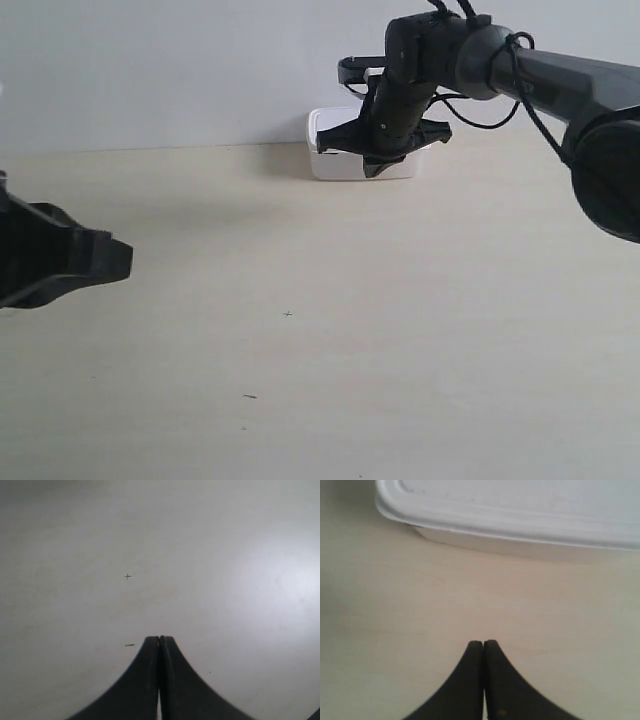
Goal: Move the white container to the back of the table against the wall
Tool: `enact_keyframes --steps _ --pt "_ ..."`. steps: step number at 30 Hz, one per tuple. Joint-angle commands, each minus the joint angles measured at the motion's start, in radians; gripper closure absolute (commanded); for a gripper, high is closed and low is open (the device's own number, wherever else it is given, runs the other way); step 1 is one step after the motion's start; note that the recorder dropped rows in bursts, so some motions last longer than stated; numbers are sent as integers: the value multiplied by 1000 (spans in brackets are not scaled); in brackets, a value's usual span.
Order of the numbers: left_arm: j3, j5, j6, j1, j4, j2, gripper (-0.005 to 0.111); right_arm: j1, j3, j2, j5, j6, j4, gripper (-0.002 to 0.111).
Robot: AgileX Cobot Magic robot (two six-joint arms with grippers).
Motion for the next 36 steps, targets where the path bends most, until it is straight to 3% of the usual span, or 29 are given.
enact_keyframes --steps 1,9,19,21,25,32,36 --pt "49 7 -43 -3 53 -118 107 -1 81 -99 5 29 -29 108" --pt "149 100 -70 -3 72 -331 107 -1 436 -360 -159 39 -27 108" --pt "303 211 -324 -3 154 -664 107 12 1133 -914 -485 83 2 108" --pt "294 213 -442 -3 136 -750 107 12 1302 -1066 -565 99 65 108" --pt "294 269 -458 -3 131 -850 107 12 1555 -1360 -626 97 82 108" --pt "294 381 -452 -3 105 -1012 107 12 1681 -1795 -622 89 82 108" --pt "292 378 -290 -3 72 -1018 107 12 1684 -2016 -600 89 80 108"
